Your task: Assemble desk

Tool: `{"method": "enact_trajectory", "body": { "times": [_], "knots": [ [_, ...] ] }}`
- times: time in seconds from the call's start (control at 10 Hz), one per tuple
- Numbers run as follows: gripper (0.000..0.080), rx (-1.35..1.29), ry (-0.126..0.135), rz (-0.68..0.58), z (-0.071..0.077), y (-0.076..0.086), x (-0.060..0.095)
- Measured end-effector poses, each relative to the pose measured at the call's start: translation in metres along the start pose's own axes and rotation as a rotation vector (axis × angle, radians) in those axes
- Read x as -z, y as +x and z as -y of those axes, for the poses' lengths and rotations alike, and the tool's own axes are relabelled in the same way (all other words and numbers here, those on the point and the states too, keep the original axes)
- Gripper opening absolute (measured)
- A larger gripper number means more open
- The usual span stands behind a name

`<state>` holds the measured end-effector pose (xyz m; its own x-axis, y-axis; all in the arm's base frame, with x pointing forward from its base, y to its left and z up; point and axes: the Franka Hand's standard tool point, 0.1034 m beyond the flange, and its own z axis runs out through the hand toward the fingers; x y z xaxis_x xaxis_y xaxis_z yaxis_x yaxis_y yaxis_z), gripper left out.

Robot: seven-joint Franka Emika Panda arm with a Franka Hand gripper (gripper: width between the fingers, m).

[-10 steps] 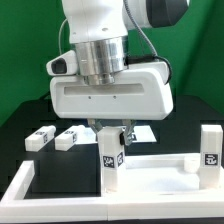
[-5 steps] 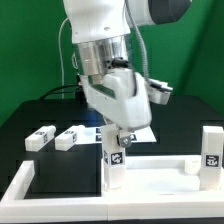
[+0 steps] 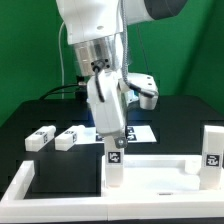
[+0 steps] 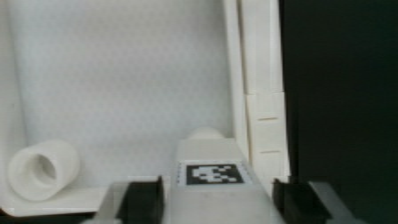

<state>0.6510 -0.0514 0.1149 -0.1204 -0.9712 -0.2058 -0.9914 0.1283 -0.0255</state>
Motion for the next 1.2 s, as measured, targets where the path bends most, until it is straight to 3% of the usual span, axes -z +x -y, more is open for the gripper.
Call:
{"method": "enact_trajectory", "body": {
  "times": [0.1, 0.2, 0.3, 0.4, 0.8, 1.0, 1.1, 1.2],
  "knots": [
    [0.0293, 0.02, 0.0, -0.003, 0.0, 0.0, 0.0],
    [0.0486, 0.214, -0.004, -0.018, 0.0, -0.001, -0.001],
    [0.0486, 0.441, -0.012, -0.019, -0.001, -0.002, -0.002],
    [0.0616, 0.597, -0.03, -0.015, -0.004, -0.003, -0.004],
    [0.0648, 0.869, -0.042, -0.014, -0.005, 0.0, -0.004],
    [0.0649, 1.325, -0.123, -0.047, -0.006, 0.015, 0.002],
    [0.0649, 1.377, -0.129, -0.048, -0.006, 0.015, 0.002],
    [0.0584, 1.348, -0.129, -0.05, -0.006, 0.015, 0.002]
  ]
}}
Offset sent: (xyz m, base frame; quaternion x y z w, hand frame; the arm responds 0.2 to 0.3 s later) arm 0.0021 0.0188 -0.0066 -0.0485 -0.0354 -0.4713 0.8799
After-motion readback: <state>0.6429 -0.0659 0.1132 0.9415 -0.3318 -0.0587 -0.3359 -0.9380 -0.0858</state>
